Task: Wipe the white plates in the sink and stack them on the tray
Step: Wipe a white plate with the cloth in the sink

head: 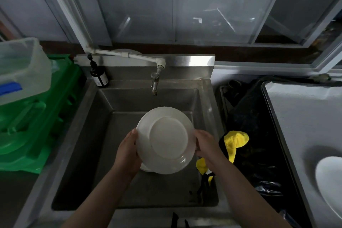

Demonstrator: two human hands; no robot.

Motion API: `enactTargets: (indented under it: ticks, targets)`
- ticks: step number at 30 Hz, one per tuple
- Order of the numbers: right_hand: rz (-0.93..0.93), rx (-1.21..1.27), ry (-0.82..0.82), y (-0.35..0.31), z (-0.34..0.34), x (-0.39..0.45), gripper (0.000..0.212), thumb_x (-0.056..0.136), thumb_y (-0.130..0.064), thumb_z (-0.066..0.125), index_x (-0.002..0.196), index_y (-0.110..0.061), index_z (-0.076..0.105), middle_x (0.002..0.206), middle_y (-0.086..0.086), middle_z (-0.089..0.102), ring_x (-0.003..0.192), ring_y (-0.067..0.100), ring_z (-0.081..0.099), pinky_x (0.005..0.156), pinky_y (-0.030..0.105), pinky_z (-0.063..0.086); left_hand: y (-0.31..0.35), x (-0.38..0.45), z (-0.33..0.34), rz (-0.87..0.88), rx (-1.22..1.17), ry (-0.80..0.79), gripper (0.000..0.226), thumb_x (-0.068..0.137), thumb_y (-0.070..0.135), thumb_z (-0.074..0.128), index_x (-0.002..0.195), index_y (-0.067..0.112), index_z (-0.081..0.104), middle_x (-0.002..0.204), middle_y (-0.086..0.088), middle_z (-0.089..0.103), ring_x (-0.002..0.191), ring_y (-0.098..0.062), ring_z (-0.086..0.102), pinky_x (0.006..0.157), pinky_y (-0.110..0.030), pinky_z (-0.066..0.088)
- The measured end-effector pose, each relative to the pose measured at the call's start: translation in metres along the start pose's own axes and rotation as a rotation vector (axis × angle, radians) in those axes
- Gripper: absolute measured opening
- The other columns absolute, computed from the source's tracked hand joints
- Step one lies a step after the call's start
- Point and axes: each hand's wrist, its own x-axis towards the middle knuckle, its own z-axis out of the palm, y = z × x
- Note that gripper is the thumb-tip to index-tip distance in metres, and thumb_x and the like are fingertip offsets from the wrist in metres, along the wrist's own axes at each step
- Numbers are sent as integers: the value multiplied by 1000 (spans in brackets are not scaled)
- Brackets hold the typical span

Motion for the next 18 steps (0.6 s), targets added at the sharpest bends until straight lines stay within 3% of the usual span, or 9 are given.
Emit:
enactTargets:
  ticks: [2,6,10,14,16,18]
  targets:
    - [13,28,-16,-4,1,-1,24,97,-29,54,112,-15,66,101,6,70,88,19,67,62,31,54,1,0,-1,34,35,-12,33,106,36,42,120,24,69,121,-7,70,117,-33,62,101,-58,48]
    - [2,90,-15,-14,6,-4,29,99,-31,52,122,-17,60,108,3,67,94,18,65,72,38,58,5,0,3,117,91,-41,31,96,48,50,114,33,71,119,-1,70,116,-29,62,102,-58,47]
    - [-35,144,-25,-25,10,-9,12,100,-25,49,94,-23,58,93,0,63,83,17,59,74,37,50,3,3,9,156,112,6,30,104,40,46,119,28,69,118,1,71,116,-27,62,103,-53,47]
    - [-73,213,-27,-33,17,-12,23,102,-30,46,95,-23,67,86,-2,69,85,20,63,81,43,50,6,3,13,34,54,74,47,102,56,39,113,26,73,113,-2,74,113,-27,64,99,-48,48]
    - [-73,249,-34,-33,19,-9,28,104,-34,43,95,-24,68,88,-1,69,87,17,64,87,43,51,9,6,13,22,19,24,55,104,57,24,124,31,69,121,0,72,116,-23,63,99,-45,46]
    - [-67,304,-26,-34,22,-7,27,104,-39,43,94,-26,64,91,-4,66,86,12,61,92,42,48,13,8,13,23,-42,40,55,105,56,21,141,31,54,141,1,59,130,-20,54,114,-46,36]
